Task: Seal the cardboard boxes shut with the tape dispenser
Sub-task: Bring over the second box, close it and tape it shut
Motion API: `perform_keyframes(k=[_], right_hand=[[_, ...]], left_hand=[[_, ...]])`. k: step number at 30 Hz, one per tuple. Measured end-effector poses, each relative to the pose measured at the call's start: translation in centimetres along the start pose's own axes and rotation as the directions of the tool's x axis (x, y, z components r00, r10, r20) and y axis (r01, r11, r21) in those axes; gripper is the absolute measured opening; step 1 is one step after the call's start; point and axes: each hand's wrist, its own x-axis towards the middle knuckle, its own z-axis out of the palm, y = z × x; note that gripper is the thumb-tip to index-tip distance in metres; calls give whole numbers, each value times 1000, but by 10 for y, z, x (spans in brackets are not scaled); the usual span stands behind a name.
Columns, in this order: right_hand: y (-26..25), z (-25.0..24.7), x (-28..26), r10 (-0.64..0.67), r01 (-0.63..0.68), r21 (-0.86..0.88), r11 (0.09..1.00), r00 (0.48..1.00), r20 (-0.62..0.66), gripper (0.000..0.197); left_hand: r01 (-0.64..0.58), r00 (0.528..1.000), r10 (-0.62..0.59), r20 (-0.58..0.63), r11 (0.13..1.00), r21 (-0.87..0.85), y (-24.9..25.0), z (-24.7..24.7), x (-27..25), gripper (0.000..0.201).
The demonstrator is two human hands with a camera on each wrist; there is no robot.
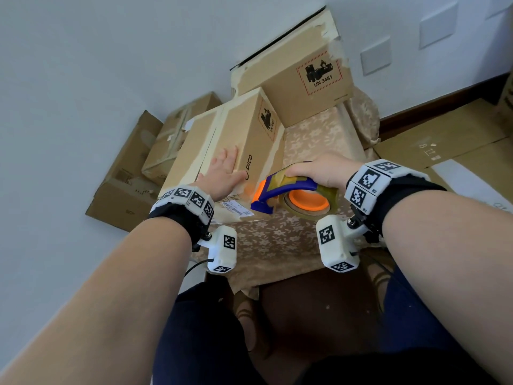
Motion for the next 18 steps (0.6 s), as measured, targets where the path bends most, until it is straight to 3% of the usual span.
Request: perform_keyframes(k=[9,13,18], right_hand=[[-30,0,8,-18,20,-138,990,1000,16,30],[-37,-3,16,36,-36,-6,999,996,-87,28],[-47,-1,22,61,-63,-21,998,994,-88,23]], left_hand=[[-15,1000,16,-6,999,36,-1,1,3,78],[2,1000,-1,-8,998,58,1,0,1,77],[-6,999,9,-36,998,59,2,1,-3,75]])
